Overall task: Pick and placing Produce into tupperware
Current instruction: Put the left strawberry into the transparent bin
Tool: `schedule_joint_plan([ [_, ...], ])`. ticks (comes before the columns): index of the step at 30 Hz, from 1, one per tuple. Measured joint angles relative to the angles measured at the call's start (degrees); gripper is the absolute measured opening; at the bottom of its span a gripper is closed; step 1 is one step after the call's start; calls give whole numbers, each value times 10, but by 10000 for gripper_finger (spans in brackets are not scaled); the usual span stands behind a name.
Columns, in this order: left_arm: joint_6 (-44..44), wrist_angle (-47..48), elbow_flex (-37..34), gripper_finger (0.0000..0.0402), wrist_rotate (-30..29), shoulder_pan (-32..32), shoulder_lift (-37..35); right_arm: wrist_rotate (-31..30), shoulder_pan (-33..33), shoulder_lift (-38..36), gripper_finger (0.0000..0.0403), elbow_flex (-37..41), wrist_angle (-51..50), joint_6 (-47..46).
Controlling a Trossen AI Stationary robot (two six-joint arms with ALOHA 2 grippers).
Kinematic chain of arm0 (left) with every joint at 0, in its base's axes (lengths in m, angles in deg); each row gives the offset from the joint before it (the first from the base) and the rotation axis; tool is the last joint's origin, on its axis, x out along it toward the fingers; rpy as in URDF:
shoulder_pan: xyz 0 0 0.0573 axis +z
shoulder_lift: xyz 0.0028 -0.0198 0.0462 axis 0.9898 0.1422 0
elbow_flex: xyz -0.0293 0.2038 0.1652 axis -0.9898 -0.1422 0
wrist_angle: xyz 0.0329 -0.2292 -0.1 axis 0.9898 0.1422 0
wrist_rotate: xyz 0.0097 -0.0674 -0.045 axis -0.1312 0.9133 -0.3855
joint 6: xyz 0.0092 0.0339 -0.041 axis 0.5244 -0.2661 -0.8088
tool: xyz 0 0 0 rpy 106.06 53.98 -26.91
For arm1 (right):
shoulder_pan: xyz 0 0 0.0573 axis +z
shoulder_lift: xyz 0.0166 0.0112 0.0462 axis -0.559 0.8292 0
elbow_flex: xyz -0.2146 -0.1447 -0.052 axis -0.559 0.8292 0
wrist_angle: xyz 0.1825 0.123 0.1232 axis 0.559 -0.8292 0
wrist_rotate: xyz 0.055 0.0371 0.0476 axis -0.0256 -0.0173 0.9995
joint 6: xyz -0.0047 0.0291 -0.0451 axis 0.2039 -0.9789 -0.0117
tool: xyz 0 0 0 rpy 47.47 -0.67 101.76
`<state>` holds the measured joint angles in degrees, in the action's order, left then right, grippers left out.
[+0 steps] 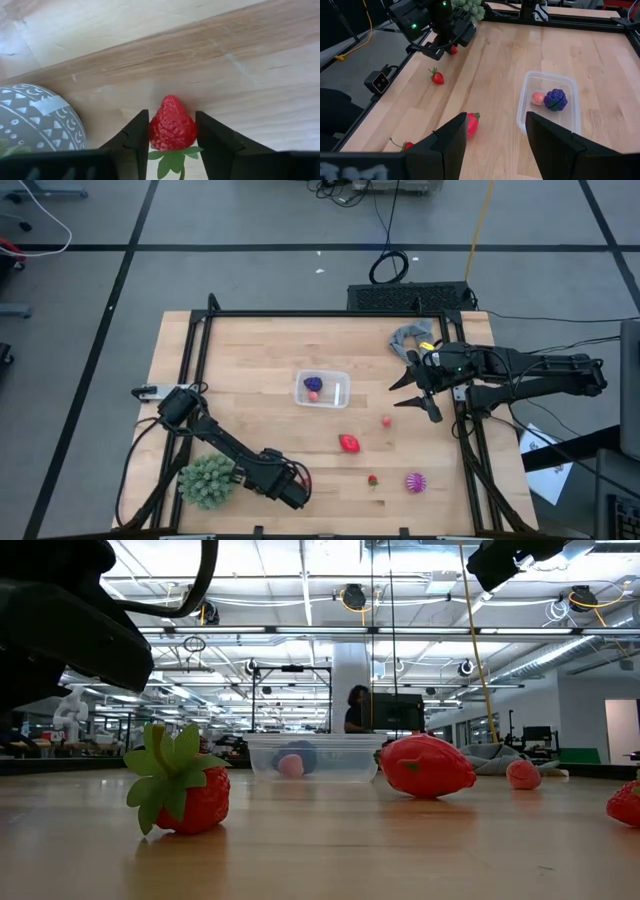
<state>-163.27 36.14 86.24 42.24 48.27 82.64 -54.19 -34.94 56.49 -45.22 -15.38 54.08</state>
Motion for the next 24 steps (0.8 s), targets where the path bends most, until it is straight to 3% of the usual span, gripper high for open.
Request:
schedule_joint_plan([
  [6, 34, 15, 9, 136, -29, 21, -23, 0, 0, 0, 192, 0, 1, 0],
  [13, 130, 83, 44, 133, -145, 84, -75, 0, 0, 0, 192, 0, 1, 0],
  [19, 317, 73, 66, 132, -276, 179, -119, 0, 0, 0, 192, 0, 1, 0],
  [24, 503, -13, 85, 132, -296, 269, -120, 0, 0, 0, 192, 0, 1, -12],
])
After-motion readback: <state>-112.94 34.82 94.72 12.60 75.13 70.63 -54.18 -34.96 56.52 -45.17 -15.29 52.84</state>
